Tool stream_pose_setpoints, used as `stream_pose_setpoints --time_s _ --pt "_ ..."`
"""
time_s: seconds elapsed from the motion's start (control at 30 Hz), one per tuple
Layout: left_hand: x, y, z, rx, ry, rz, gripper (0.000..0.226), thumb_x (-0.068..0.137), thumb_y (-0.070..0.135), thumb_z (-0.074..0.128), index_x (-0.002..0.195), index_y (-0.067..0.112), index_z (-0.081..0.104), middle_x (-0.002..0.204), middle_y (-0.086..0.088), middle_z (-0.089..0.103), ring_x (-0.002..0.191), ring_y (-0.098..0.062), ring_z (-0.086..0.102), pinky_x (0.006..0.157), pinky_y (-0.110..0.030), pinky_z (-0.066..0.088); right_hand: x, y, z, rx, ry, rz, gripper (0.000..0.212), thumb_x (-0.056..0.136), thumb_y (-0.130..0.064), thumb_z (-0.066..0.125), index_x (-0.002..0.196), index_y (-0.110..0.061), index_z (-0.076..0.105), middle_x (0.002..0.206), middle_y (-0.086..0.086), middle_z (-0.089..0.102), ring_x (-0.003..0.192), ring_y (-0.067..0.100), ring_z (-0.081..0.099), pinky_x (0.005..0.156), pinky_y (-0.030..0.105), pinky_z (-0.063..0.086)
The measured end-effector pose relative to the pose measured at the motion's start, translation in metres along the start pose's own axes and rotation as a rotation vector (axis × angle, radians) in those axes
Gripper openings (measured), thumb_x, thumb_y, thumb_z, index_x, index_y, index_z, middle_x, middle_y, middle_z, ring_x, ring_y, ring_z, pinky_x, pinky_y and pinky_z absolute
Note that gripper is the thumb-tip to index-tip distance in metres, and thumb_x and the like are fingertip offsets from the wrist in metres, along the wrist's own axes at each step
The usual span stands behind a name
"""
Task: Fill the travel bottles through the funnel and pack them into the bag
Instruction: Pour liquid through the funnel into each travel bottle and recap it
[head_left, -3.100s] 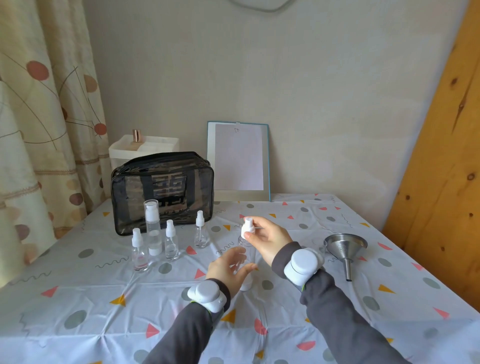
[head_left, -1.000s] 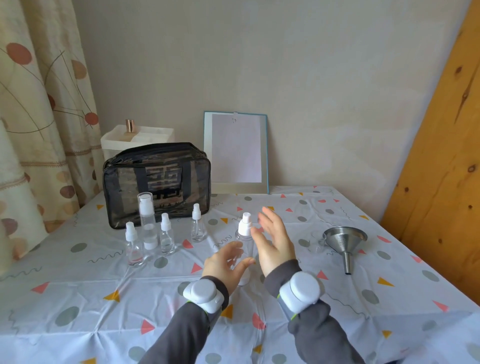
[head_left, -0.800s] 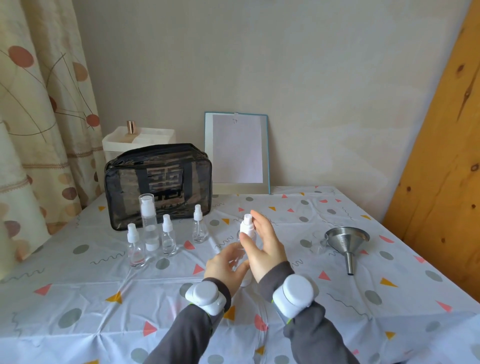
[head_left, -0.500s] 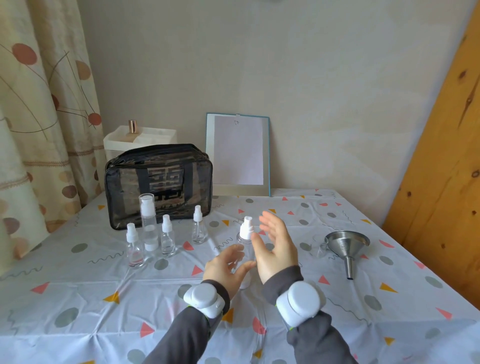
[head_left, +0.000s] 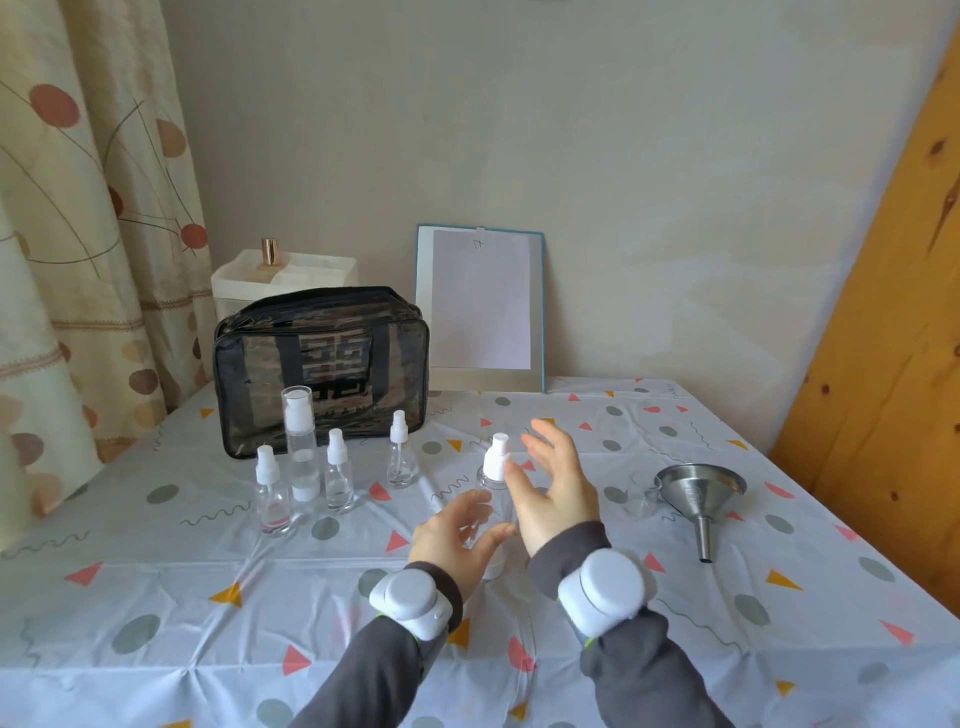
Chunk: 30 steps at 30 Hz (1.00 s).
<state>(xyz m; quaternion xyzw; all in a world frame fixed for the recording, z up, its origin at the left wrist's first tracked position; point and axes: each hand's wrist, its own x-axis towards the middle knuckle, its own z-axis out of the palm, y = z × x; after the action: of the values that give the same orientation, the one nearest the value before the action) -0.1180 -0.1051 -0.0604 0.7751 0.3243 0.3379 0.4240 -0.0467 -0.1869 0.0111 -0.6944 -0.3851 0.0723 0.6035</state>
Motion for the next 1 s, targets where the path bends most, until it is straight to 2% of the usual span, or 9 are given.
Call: stream_pose_setpoints --time_s 0.07,0.17,0.27,0.47,0.67,0.8,0.9,0.97,1.0 --pt "0.000 0.000 0.000 0.011 -0.003 0.005 0.040 0.078 0.035 0.069 0.115 0.025 0.059 0.106 0.009 0.067 0.101 -0.005 0.059 0.093 -0.019 0.045 0.009 0.000 0.002 -0.046 -0.100 0.011 0.050 0.089 -0.014 0.055 0.134 -0.025 0.038 0.134 -0.004 0.050 0.123 0.011 0.048 0.095 0.015 0.031" --pt "0.000 0.001 -0.001 0.018 -0.003 0.011 0.039 0.079 0.035 0.069 0.115 0.025 0.059 0.107 0.009 0.066 0.100 -0.005 0.058 0.092 -0.018 0.044 0.016 0.003 0.004 -0.122 -0.169 -0.007 0.046 0.090 -0.015 0.054 0.132 -0.028 0.043 0.127 -0.004 0.057 0.119 0.013 0.052 0.094 0.015 0.033" --pt "0.000 0.001 -0.001 0.021 0.000 0.015 0.041 0.078 0.036 0.069 0.116 0.024 0.059 0.108 0.010 0.065 0.100 -0.004 0.057 0.092 -0.017 0.044 0.017 0.006 0.004 -0.124 -0.109 -0.022 0.041 0.084 -0.016 0.063 0.124 -0.024 0.054 0.116 -0.001 0.065 0.111 0.010 0.058 0.089 0.010 0.035" --pt "0.000 0.000 0.001 0.008 0.007 0.002 0.043 0.077 0.035 0.071 0.116 0.024 0.058 0.108 0.008 0.065 0.102 -0.006 0.058 0.093 -0.018 0.044 0.023 0.008 0.002 -0.164 -0.075 -0.001 0.055 0.077 -0.023 0.073 0.128 -0.016 0.053 0.114 -0.003 0.067 0.106 0.004 0.058 0.087 0.009 0.035" --pt "0.001 -0.001 -0.001 0.028 0.023 0.016 0.040 0.081 0.025 0.067 0.119 0.023 0.057 0.109 0.007 0.066 0.100 -0.004 0.058 0.088 -0.013 0.041 0.021 0.010 0.011 -0.263 0.014 -0.052 0.050 0.078 -0.030 0.071 0.124 -0.017 0.057 0.111 -0.002 0.069 0.109 0.014 0.060 0.087 0.014 0.038" --pt "0.000 -0.001 -0.001 0.010 0.007 0.015 0.043 0.079 0.029 0.070 0.120 0.023 0.057 0.110 0.006 0.065 0.099 -0.002 0.055 0.090 -0.014 0.042 0.018 0.015 0.010 -0.225 0.005 -0.099 0.046 0.078 -0.031 0.071 0.120 -0.019 0.059 0.110 -0.004 0.069 0.106 0.011 0.061 0.086 0.012 0.039" --pt "-0.002 0.000 0.000 0.004 0.009 0.007 0.046 0.076 0.038 0.071 0.118 0.025 0.058 0.104 0.012 0.064 0.097 -0.001 0.055 0.088 -0.012 0.040 0.017 0.027 0.003 -0.096 -0.076 -0.068 0.043 0.080 -0.037 0.068 0.120 -0.028 0.058 0.113 -0.013 0.065 0.108 0.000 0.056 0.087 0.006 0.037" --pt "-0.002 0.000 0.000 -0.011 0.013 -0.004 0.048 0.074 0.039 0.073 0.118 0.025 0.059 0.104 0.011 0.064 0.096 0.000 0.055 0.088 -0.011 0.040 0.020 0.038 -0.006 -0.021 -0.070 -0.006 0.040 0.083 -0.042 0.062 0.120 -0.031 0.056 0.118 -0.016 0.059 0.113 0.001 0.051 0.093 0.013 0.035" --pt "-0.001 0.000 0.000 -0.017 0.012 -0.008 0.049 0.074 0.039 0.073 0.118 0.024 0.059 0.105 0.010 0.065 0.096 0.000 0.055 0.088 -0.011 0.040 0.025 0.045 -0.012 -0.028 -0.030 0.023 0.038 0.085 -0.040 0.060 0.121 -0.028 0.056 0.122 -0.012 0.057 0.117 0.006 0.050 0.095 0.017 0.035"
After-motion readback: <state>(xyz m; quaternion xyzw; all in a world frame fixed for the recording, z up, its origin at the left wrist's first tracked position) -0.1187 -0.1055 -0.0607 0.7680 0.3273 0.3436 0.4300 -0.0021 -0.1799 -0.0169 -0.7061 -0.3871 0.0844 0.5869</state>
